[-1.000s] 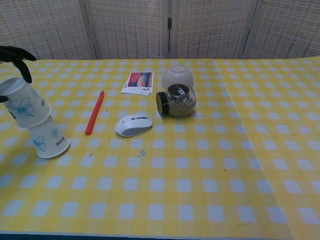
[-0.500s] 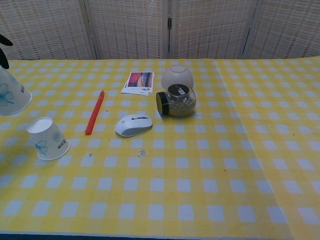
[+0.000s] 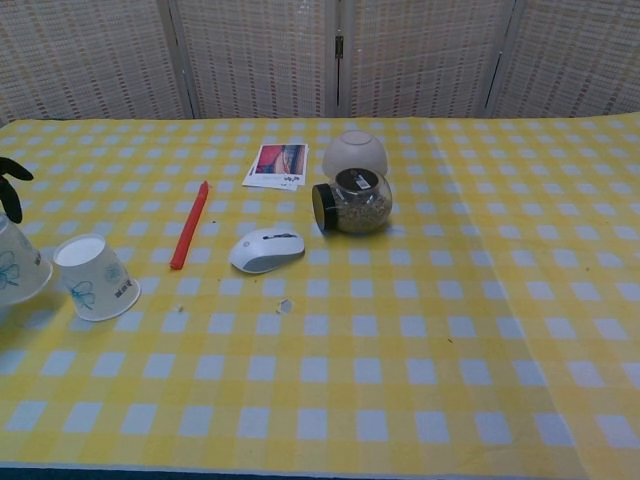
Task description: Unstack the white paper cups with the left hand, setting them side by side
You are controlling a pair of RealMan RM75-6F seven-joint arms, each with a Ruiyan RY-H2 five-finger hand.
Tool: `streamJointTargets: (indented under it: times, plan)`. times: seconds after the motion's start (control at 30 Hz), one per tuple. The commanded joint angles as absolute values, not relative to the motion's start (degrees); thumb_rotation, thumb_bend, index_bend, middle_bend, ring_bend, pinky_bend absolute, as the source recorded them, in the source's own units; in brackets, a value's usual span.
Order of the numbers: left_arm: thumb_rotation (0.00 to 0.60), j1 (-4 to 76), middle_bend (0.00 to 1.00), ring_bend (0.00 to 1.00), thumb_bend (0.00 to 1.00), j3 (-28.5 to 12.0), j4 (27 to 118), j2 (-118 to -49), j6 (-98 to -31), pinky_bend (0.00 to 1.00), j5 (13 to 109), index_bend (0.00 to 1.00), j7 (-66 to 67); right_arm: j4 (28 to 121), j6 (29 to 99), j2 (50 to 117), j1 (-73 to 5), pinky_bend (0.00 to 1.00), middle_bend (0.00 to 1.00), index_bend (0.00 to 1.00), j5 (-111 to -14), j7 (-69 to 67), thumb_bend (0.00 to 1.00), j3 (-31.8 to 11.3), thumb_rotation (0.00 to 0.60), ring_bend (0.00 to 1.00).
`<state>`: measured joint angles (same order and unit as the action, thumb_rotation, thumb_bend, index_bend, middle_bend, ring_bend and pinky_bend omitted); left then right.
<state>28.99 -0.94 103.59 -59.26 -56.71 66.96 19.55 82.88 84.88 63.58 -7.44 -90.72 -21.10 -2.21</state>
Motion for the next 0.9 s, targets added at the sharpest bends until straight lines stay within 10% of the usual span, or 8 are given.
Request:
streamJointTargets:
  times: [0.03,0.9]
  plan:
    - [0.600,29.3,0.10,0.08,0.43,-0.7,101.7,-61.5,-56.4,0.00,67.0,0.39,20.4,83.0,84.9,63.5,-7.4,0.00,0.02,0.11,-90.7,-21.0,0.28,-2.2,0.600,0.07]
    - [0.600,30.1,0.10,0.08,0.42,-0.8,96.6,-66.7,-56.4,0.00,66.8,0.37,20.8,82.9,84.8,63.7,-7.0,0.00,0.02,0.11,-90.4,-21.0,0.28,-2.0,0.600,0.08]
